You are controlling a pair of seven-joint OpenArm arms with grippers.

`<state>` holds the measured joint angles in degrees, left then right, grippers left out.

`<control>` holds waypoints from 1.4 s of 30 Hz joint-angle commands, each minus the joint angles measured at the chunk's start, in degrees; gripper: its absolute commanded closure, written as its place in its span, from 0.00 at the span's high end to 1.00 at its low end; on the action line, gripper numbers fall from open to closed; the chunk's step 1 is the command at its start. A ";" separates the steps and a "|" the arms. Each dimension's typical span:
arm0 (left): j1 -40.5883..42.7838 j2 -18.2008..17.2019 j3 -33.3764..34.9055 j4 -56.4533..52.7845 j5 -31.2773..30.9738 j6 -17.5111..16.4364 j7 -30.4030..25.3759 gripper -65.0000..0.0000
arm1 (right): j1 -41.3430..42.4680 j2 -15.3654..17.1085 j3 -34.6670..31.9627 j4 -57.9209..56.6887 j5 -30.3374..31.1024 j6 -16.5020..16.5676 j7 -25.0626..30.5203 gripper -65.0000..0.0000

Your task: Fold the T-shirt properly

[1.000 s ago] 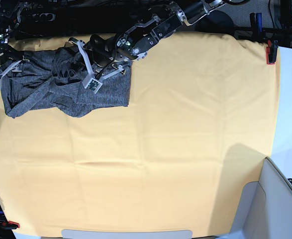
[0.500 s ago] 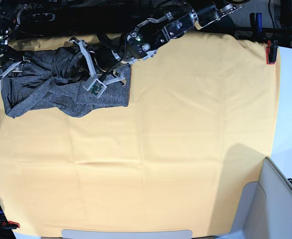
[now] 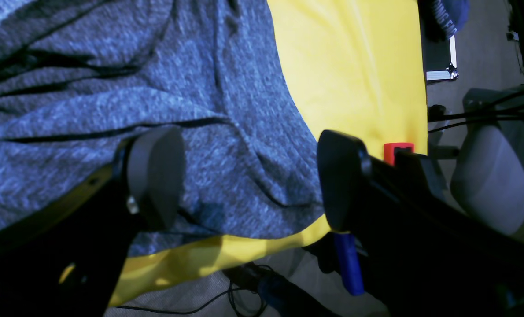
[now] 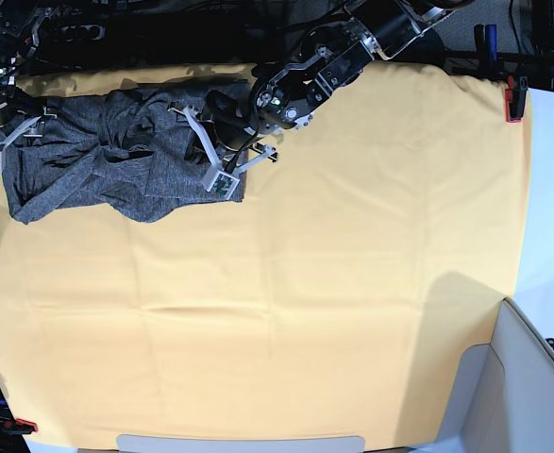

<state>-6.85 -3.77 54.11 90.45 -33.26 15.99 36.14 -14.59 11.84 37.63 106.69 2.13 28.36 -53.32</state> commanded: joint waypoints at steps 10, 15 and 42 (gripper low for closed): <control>-1.10 4.25 4.05 -1.27 0.24 -0.65 -1.37 0.01 | 0.22 -0.19 0.40 0.78 0.02 -0.27 0.97 0.72; -1.90 4.52 8.97 -2.15 0.16 -0.65 -1.37 0.01 | 0.22 -0.19 0.40 0.78 0.02 -0.27 0.97 0.72; -3.39 0.91 13.81 11.65 -0.11 -0.74 -1.99 0.01 | 4.08 -4.06 -8.66 11.24 0.37 -0.01 0.79 0.72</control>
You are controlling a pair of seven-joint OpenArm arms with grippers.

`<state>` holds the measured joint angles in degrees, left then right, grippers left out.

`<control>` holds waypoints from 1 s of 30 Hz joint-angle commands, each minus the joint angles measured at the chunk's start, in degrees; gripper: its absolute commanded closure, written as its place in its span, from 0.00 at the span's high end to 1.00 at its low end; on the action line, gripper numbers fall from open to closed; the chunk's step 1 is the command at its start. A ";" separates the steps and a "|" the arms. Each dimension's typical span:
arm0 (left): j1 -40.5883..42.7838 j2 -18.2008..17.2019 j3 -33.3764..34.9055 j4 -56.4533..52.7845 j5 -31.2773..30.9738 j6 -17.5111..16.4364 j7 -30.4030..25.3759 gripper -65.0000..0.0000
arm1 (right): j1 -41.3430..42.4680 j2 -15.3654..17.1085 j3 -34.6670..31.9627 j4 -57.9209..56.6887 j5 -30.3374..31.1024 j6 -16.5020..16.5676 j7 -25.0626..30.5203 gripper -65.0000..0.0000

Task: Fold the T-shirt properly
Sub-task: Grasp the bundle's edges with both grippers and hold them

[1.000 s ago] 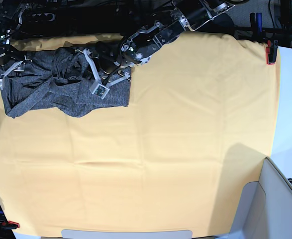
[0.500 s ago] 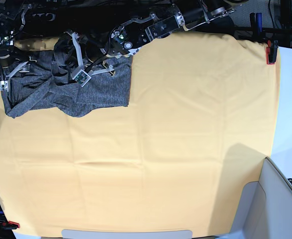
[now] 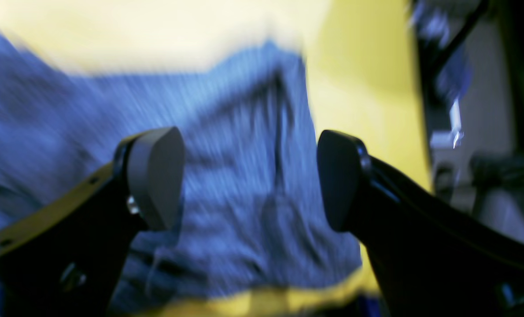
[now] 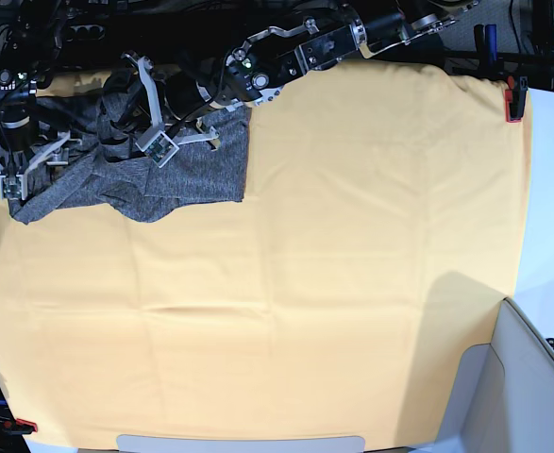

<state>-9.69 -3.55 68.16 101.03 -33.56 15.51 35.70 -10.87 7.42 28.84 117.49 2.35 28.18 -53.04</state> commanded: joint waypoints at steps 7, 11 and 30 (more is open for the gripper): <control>-0.28 -2.56 -2.45 1.08 0.46 0.01 -1.55 0.01 | 0.19 0.01 -15.87 0.44 0.16 0.08 0.51 0.70; 2.53 -4.23 -7.28 1.25 0.46 0.01 -1.55 0.01 | 0.19 -0.17 -22.38 0.44 0.07 -0.18 0.51 0.50; 7.01 -7.31 -18.45 1.25 0.46 -0.08 -1.02 0.01 | -6.66 -0.08 -24.58 -0.52 -0.11 -0.01 0.24 0.24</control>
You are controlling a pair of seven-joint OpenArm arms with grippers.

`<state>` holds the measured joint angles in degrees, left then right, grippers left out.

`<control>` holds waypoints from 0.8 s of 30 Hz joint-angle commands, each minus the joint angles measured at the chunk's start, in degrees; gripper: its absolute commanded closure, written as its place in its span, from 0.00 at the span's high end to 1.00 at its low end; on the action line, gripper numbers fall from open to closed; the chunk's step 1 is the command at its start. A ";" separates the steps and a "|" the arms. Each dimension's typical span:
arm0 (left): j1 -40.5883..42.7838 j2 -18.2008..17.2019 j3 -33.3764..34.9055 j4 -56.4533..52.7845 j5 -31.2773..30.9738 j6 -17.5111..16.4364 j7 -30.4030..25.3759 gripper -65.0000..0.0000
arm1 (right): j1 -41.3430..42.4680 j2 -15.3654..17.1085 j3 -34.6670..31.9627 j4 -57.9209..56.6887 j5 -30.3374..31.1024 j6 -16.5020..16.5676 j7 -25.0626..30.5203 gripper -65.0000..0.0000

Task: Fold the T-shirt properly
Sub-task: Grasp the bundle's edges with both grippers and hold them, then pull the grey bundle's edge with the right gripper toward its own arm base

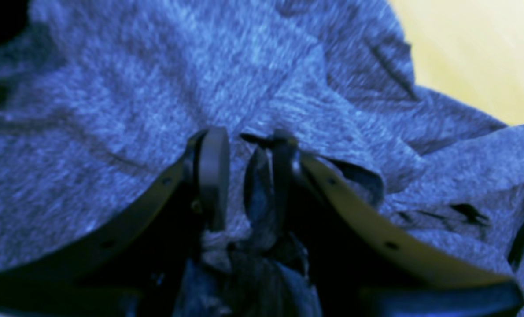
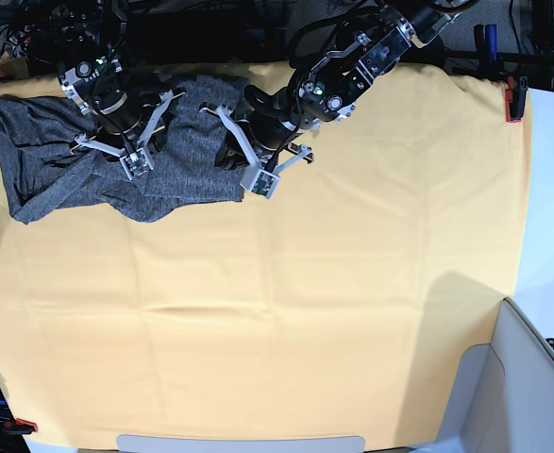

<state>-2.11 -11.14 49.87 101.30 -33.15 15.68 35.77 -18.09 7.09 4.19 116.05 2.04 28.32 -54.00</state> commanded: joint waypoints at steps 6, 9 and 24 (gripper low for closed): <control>-0.48 0.28 -0.06 0.90 0.05 -0.25 -1.09 0.01 | 1.34 0.34 0.08 -1.02 0.11 -0.14 1.12 0.24; -0.48 0.28 -0.06 0.90 0.05 -0.25 -1.09 0.01 | 1.08 0.07 -0.19 -0.93 0.29 -0.05 1.12 0.24; 0.04 0.28 0.02 0.81 0.05 -0.25 -1.09 0.01 | 1.43 0.69 -6.87 -1.72 0.02 -0.32 1.12 0.24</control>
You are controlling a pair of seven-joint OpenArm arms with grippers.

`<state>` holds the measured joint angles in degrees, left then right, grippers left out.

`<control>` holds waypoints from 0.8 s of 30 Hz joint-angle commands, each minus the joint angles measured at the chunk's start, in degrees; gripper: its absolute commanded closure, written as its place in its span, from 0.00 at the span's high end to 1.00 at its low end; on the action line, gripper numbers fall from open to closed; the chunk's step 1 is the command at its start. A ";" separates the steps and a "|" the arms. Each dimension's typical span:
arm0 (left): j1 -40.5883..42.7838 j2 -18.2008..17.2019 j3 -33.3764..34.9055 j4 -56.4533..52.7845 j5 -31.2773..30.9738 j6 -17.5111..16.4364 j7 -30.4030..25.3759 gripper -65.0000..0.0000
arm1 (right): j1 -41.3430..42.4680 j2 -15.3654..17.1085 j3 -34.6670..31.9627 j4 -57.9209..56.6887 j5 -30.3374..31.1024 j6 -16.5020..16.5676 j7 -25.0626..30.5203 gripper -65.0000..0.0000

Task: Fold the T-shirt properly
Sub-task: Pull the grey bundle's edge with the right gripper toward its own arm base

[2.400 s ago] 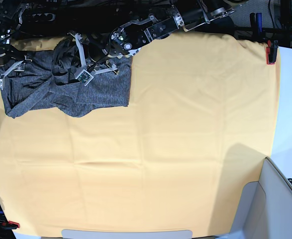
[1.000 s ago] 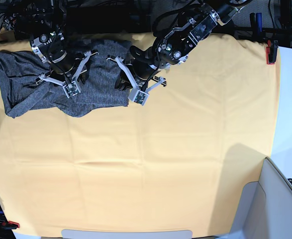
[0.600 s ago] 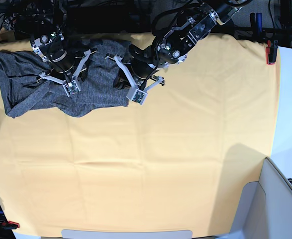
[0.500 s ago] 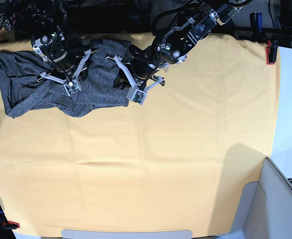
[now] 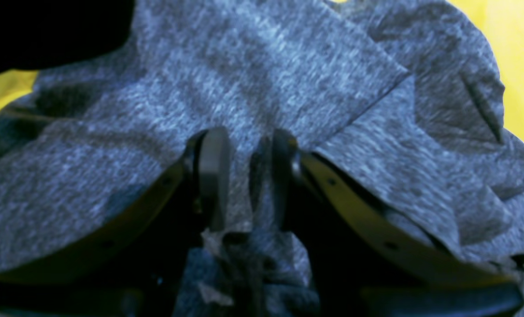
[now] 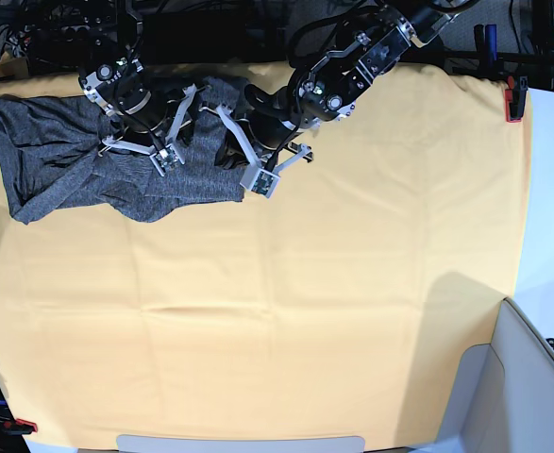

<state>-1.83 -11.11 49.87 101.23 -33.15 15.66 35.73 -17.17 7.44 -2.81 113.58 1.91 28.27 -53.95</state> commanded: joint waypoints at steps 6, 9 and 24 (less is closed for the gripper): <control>0.37 0.26 0.11 0.88 0.14 -0.23 -1.04 0.01 | 2.53 3.50 0.48 -2.85 0.15 -0.62 1.07 0.24; 0.46 0.26 0.02 0.88 0.14 -0.23 -1.04 0.01 | 3.41 3.94 2.94 -4.44 0.15 -0.62 1.07 0.24; 1.61 0.26 -0.06 0.18 0.14 -0.23 -1.04 0.01 | 7.01 4.29 9.36 -5.05 0.15 -0.62 1.07 0.24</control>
<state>0.30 -11.14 50.09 100.53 -33.12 15.68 35.75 -10.76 11.22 6.42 107.50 1.89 27.90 -53.98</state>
